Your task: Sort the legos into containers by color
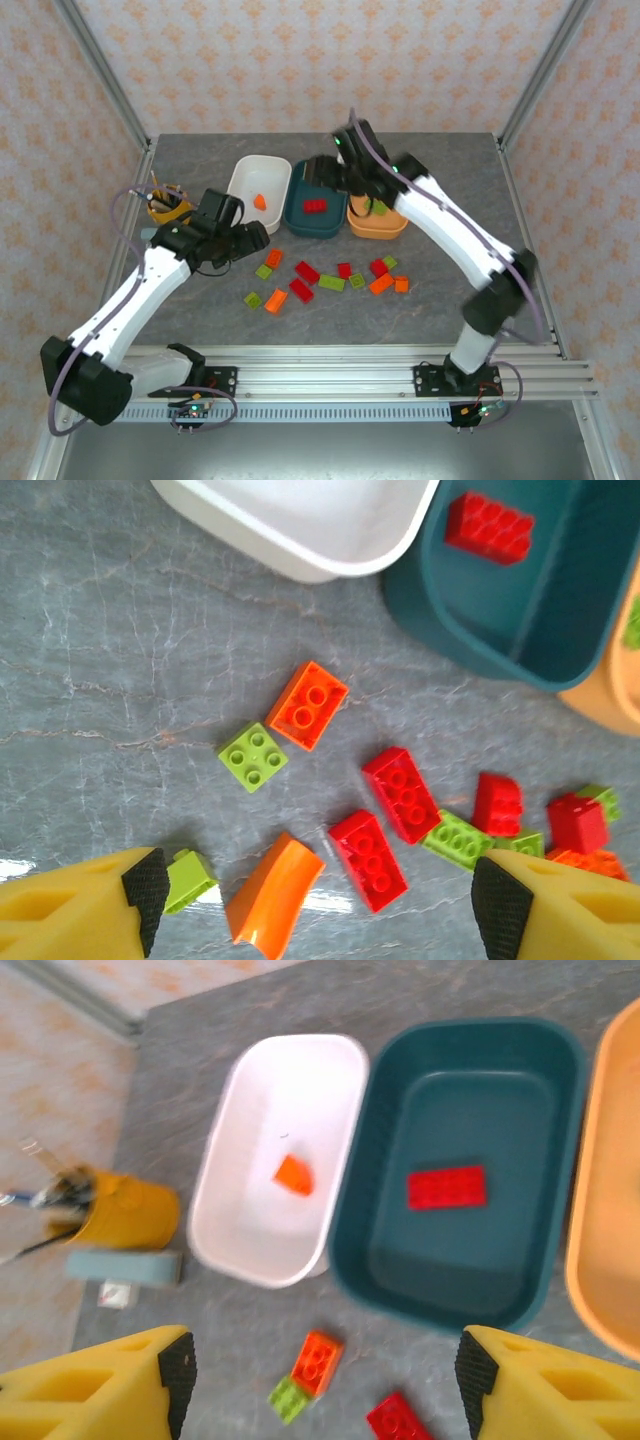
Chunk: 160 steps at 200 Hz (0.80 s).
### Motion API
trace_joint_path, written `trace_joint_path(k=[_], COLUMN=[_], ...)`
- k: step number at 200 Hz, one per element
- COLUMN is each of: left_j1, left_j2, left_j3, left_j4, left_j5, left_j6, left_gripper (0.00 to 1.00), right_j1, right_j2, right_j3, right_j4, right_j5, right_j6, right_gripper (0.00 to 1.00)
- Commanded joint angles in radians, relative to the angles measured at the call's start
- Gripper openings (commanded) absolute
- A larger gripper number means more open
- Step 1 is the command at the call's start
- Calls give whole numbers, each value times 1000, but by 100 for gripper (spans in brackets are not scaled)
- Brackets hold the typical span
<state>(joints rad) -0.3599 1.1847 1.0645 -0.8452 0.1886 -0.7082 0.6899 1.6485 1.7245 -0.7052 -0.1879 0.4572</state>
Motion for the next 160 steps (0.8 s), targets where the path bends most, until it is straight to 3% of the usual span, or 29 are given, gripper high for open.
trace_joint_path(k=[1,27,62,160], left_j1=[1,-12,-49,-62], left_j2=[89,209,364,638], left_j3=[-15,20,81,186], left_j4=[3,29,56,98], left_j5=[25,13,-24,-49], left_j6=[119,221,322,397], left_gripper=[79,72,66,64], right_j1=[13,23,42,42], right_j2=[-155,-354,-564,-611], right_j3=[-296,-613,-897,-920], right_j4=[219,361,504,415], right_j5=[-44,-103,-67,-61], right_j6=[-11,38,87,110], right_gripper=[72,73,73,73])
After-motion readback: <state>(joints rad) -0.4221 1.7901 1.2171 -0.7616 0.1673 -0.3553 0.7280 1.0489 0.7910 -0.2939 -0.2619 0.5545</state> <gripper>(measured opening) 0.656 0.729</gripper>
